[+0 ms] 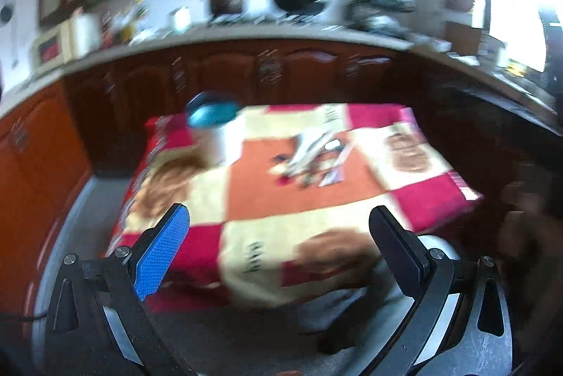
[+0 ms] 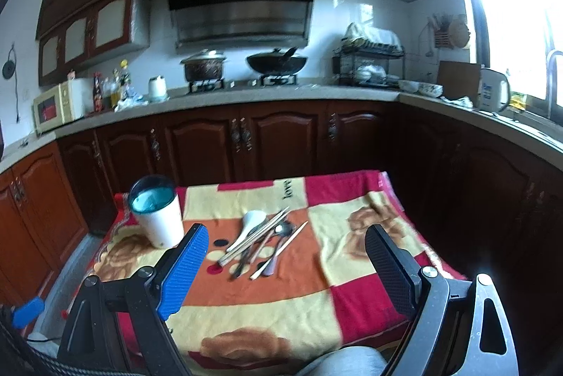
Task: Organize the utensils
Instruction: 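Move both tools forward toward the pile of utensils on the tablecloth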
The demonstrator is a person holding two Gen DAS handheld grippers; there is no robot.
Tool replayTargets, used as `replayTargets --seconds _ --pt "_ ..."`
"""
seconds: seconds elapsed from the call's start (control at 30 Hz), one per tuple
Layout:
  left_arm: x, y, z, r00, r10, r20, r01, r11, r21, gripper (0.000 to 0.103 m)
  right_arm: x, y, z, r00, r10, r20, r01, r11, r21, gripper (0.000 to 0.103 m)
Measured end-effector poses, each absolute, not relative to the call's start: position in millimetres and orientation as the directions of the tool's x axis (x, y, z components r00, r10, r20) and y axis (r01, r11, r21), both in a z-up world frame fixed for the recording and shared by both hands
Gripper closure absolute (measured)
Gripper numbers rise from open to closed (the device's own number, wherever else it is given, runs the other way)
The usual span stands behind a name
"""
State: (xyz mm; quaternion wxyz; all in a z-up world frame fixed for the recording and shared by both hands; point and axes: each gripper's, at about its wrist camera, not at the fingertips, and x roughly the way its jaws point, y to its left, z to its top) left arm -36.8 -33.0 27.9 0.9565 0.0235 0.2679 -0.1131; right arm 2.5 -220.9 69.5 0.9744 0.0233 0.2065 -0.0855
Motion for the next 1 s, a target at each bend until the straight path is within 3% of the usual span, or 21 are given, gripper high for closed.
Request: replayTargets --seconds 0.1,0.2,0.43,0.67,0.83,0.87,0.93,1.0 --pt "-52.5 -65.5 54.2 0.855 -0.224 -0.468 0.277 0.960 0.045 0.000 -8.2 -242.6 79.7 0.902 -0.175 -0.393 0.202 0.979 0.028 0.014" --pt "-46.8 -83.1 66.0 0.842 -0.258 -0.474 0.300 0.954 0.013 0.000 -15.9 -261.9 84.6 0.903 -0.174 -0.392 0.210 0.977 0.048 0.014" --pt "6.2 -95.2 53.9 0.855 -0.171 -0.489 0.228 0.972 0.058 0.000 9.4 -287.7 71.5 0.879 -0.163 -0.449 0.219 0.973 0.074 0.014" --pt "115.7 -82.4 18.4 0.786 -0.183 -0.591 0.230 0.973 0.005 0.001 76.0 -297.3 34.2 0.827 -0.132 -0.546 0.210 0.974 0.082 0.014" --pt "192.7 -82.0 -11.2 0.698 -0.285 -0.657 0.300 0.949 -0.092 0.015 140.0 -304.5 2.4 0.773 -0.045 -0.633 0.177 0.973 0.147 0.015" --pt "205.4 -84.8 -16.0 0.689 -0.283 -0.668 0.306 0.948 -0.087 0.016 158.9 -307.3 -6.8 0.751 -0.033 -0.659 0.180 0.971 0.157 0.016" --pt "231.1 -89.7 -27.8 0.668 -0.288 -0.686 0.320 0.944 -0.084 0.016 188.3 -312.1 -22.0 0.712 0.010 -0.702 0.172 0.967 0.188 0.035" --pt "255.4 -93.7 -40.4 0.653 -0.286 -0.701 0.322 0.943 -0.085 0.017 211.8 -315.9 -35.2 0.678 0.022 -0.734 0.181 0.964 0.196 0.046"
